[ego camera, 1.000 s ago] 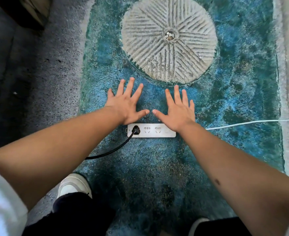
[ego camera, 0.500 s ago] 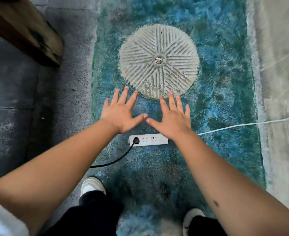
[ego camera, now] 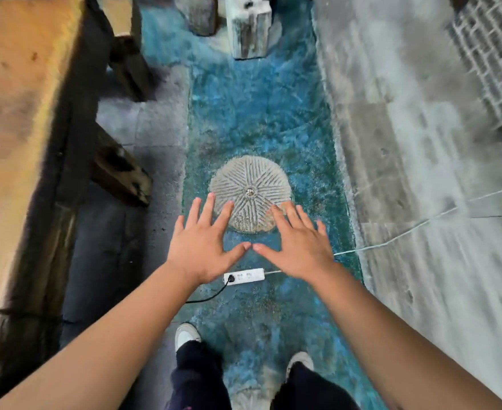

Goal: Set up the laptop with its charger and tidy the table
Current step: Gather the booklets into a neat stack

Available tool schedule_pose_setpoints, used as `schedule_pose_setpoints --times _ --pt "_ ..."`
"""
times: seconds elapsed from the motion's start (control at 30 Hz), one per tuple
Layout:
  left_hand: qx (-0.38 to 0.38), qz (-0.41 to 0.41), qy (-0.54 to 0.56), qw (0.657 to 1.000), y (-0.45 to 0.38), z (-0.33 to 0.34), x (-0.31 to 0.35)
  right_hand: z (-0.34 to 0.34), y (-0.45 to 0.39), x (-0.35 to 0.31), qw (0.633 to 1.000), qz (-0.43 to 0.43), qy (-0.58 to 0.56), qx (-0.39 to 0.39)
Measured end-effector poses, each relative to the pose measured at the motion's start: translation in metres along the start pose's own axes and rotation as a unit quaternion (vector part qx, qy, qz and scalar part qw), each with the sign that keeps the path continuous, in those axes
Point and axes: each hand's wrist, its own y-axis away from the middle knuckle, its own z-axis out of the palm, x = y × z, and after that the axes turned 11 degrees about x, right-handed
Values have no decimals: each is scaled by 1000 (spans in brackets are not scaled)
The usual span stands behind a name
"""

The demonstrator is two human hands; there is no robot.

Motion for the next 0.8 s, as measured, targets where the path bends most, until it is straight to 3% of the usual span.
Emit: schedule_pose_setpoints --times 0.17,0.33,0.57,0.8 --pt "61 43 -23 997 34 -127 45 -127 61 -4 1000 1 -8 30" --pt "112 72 -43 990 68 -207 88 -213 117 3 998 5 -3 63" --pt "168 72 -41 982 99 -267 139 -283 173 6 990 -20 -5 140" --pt "194 51 -43 979 126 -293 163 -309 203 17 984 -40 6 174"
